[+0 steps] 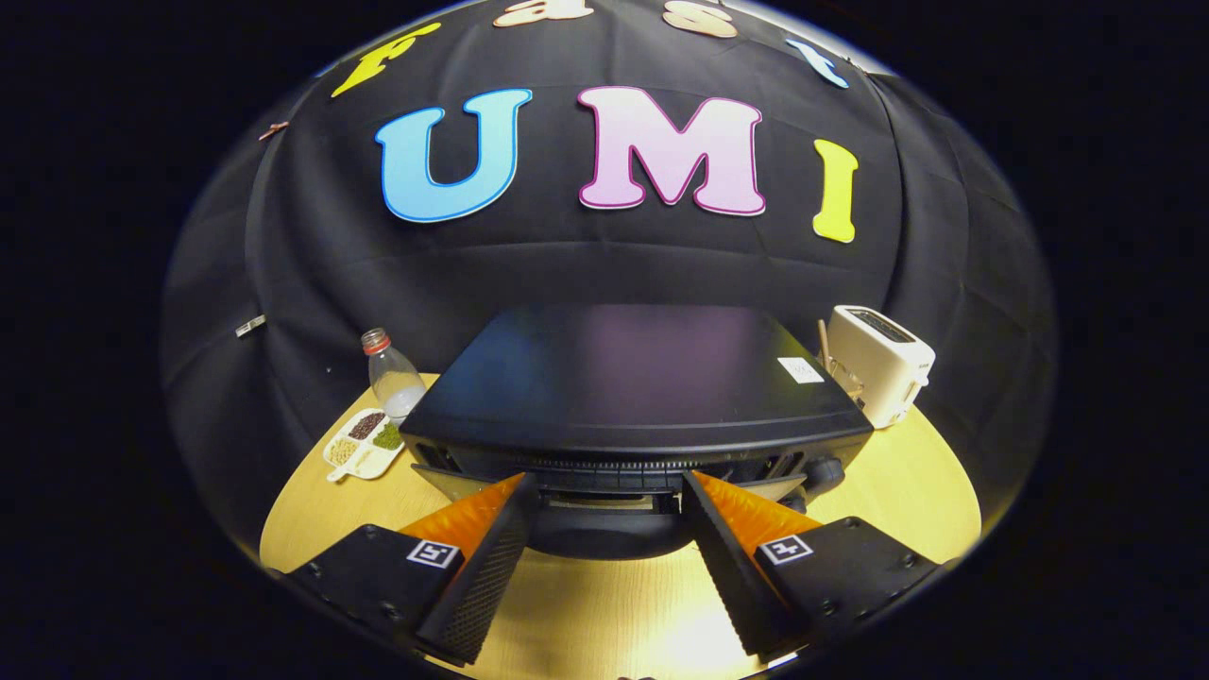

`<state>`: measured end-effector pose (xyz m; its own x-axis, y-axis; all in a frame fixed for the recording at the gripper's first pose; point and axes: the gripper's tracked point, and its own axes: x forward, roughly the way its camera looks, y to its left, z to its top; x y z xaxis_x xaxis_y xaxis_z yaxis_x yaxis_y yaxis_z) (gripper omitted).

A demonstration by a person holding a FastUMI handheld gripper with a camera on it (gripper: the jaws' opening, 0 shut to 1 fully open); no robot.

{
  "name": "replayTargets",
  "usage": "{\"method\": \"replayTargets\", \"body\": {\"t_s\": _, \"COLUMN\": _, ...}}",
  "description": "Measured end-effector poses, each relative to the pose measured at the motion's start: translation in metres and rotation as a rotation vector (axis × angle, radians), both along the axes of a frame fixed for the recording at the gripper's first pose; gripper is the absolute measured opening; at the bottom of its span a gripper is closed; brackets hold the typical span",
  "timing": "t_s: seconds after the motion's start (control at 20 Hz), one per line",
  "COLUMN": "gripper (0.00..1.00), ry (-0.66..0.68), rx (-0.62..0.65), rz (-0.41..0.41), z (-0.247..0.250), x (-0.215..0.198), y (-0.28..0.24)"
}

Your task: Open the toaster oven, put the food inside, and close the toaster oven door.

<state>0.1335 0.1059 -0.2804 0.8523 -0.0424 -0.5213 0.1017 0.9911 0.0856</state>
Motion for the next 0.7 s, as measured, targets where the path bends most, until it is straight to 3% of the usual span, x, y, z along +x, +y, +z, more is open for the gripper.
{"method": "replayTargets", "body": {"t_s": 0.55, "gripper": 0.99, "ry": 0.236, "rx": 0.042, "rz": 0.040, "z": -0.074, "x": -0.110, "y": 0.020}}
{"method": "replayTargets", "body": {"t_s": 0.7, "gripper": 0.99, "ry": 0.222, "rx": 0.040, "rz": 0.042, "z": -0.069, "x": -0.118, "y": 0.019}}
